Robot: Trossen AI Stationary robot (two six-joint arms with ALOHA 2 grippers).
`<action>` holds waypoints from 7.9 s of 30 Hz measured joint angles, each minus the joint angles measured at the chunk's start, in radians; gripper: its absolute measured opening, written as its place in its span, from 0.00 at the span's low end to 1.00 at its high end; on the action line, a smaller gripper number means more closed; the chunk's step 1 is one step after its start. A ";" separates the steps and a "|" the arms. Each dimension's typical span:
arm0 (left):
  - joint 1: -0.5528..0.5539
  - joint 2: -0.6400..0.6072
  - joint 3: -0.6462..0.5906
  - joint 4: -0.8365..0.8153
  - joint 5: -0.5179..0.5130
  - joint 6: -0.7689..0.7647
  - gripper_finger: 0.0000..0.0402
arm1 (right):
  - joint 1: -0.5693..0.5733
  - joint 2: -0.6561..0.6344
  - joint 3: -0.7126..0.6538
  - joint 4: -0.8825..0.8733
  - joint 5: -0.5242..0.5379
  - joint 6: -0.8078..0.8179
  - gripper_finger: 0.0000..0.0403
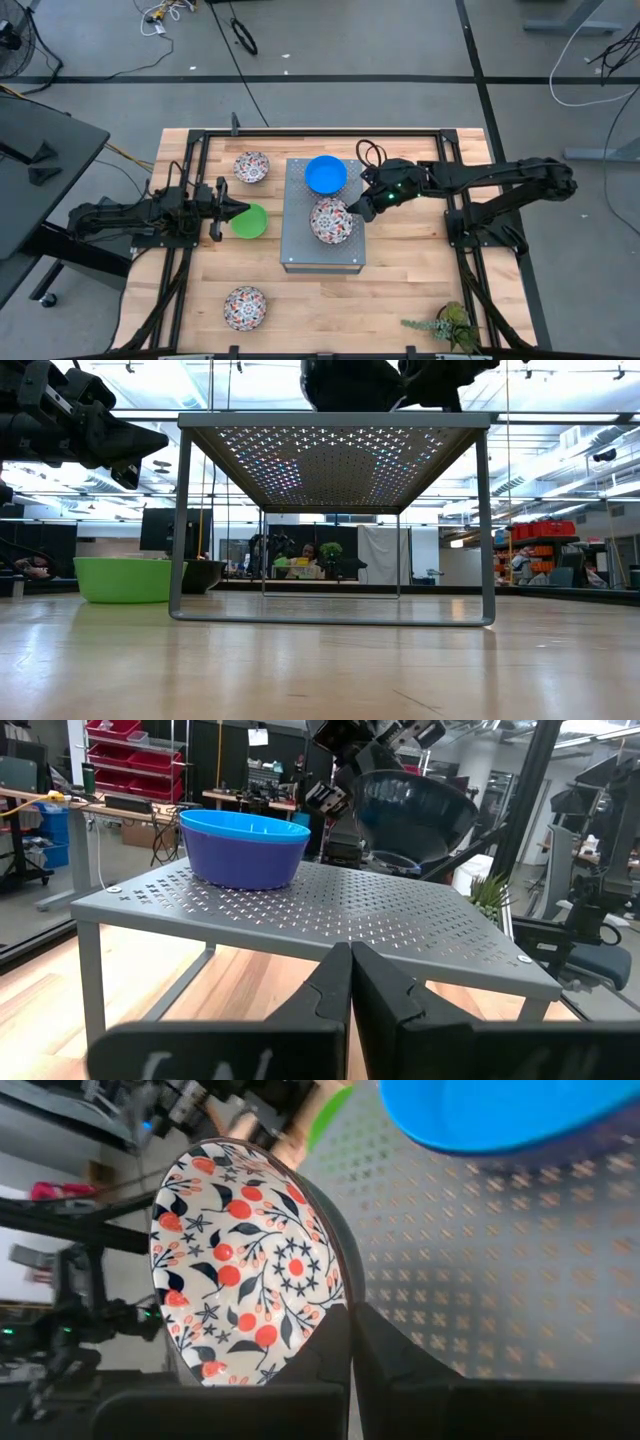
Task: Pick & Place Mini bowls
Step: Put the middle white patterned bowl on the shelf
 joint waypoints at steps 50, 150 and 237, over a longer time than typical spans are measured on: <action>0.000 0.000 0.000 0.000 0.000 0.000 0.03 | -0.048 0.140 0.488 -0.418 -0.067 -0.154 0.00; 0.000 0.000 0.000 0.000 0.000 0.000 0.03 | -0.106 0.440 0.613 -0.693 -0.256 -0.361 0.00; 0.000 0.000 0.000 0.000 0.000 0.000 0.03 | -0.071 0.441 0.611 -0.645 -0.223 -0.168 0.00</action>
